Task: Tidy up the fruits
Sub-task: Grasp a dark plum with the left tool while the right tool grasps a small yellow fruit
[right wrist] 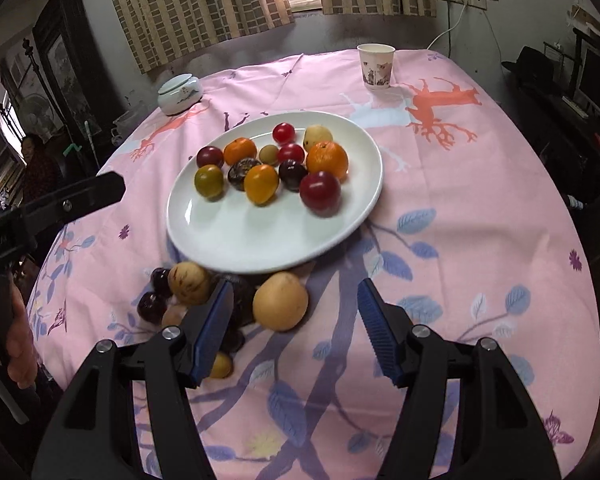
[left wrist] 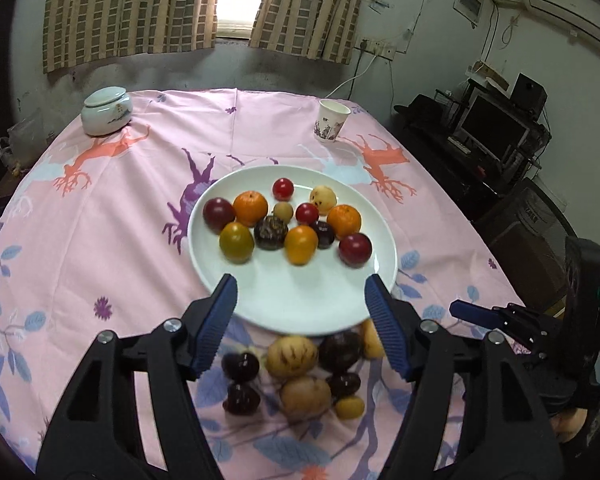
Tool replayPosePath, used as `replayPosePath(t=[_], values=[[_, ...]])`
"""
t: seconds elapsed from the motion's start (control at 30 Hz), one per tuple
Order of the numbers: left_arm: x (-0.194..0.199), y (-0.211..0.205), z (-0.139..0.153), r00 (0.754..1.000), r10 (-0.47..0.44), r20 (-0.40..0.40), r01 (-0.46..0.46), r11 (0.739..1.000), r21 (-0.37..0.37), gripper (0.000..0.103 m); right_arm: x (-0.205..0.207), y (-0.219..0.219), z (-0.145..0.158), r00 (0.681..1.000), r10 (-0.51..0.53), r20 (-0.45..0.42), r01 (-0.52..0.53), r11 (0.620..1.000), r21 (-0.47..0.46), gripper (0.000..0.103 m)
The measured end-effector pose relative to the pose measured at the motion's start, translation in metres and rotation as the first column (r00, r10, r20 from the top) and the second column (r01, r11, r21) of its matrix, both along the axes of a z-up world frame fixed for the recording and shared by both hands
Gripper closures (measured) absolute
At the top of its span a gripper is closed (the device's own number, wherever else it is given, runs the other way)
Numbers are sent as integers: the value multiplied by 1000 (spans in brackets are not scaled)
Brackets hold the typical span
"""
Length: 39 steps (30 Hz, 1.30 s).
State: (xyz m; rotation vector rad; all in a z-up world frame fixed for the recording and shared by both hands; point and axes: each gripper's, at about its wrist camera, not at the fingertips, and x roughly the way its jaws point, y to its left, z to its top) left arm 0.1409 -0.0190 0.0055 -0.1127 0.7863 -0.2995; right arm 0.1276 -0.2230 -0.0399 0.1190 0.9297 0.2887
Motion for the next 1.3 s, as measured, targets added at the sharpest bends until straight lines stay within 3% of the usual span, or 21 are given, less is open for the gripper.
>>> replayPosePath(t=[0.1, 0.33, 0.63, 0.93, 1.07, 1.3], values=[[-32, 8, -15, 1000, 19, -12, -19, 1000, 4, 24, -24, 7, 4, 1000, 3, 16, -3, 1000, 13, 38], [-76, 31, -53, 995, 60, -77, -59, 998, 16, 23, -56, 20, 3, 1000, 19, 14, -20, 1000, 15, 38], [-90, 48, -64, 989, 114, -91, -110, 993, 43, 19, -69, 45, -15, 995, 94, 15, -94, 995, 10, 38], [-87, 60, -71, 985, 137, -105, -132, 990, 53, 19, -38, 78, -54, 990, 134, -52, -136, 990, -47, 76], [-73, 55, -80, 984, 133, -121, -124, 989, 83, 19, -36, 83, -58, 990, 132, -44, -136, 987, -89, 77], [-42, 37, -103, 979, 117, -169, -94, 986, 138, 19, -55, 67, -45, 992, 118, -37, -121, 989, -80, 77]])
